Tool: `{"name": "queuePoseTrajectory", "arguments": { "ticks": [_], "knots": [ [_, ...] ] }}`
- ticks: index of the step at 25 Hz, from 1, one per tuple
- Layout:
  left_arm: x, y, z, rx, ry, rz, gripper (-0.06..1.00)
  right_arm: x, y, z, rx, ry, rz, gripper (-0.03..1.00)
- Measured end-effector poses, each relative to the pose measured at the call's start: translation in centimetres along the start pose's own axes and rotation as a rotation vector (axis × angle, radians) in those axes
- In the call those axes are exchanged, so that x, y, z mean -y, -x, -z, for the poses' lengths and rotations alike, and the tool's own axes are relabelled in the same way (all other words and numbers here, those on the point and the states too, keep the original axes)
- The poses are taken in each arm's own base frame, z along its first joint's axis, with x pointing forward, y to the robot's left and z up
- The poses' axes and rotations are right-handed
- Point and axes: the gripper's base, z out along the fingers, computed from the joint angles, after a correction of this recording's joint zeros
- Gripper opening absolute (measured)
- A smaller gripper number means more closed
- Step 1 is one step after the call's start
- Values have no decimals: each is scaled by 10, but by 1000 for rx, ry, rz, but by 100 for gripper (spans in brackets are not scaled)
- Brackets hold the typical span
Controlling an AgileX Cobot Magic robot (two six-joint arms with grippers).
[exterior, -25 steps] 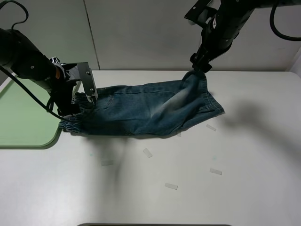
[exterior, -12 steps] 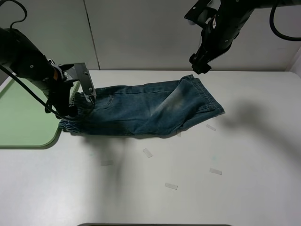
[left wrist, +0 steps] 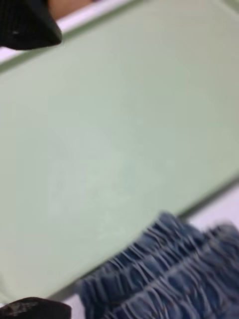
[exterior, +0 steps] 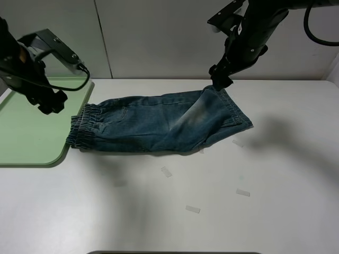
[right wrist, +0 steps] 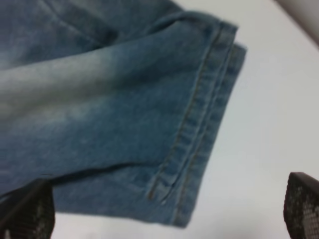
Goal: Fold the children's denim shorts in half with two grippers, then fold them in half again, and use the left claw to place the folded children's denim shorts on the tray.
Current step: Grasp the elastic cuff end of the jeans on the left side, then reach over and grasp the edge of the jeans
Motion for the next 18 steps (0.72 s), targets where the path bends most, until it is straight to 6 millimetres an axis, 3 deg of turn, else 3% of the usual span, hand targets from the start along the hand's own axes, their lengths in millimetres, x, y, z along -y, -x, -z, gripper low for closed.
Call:
{"name": "queuePoseTrajectory", "arguments": {
  "ticks": [12, 18],
  "knots": [
    [-21, -45, 109, 137, -35, 332, 96, -9, -9, 1, -109, 89, -118, 69],
    [-20, -81, 148, 220, -57, 410, 95, -9, -10, 1, -113, 93, -139, 69]
  ]
}}
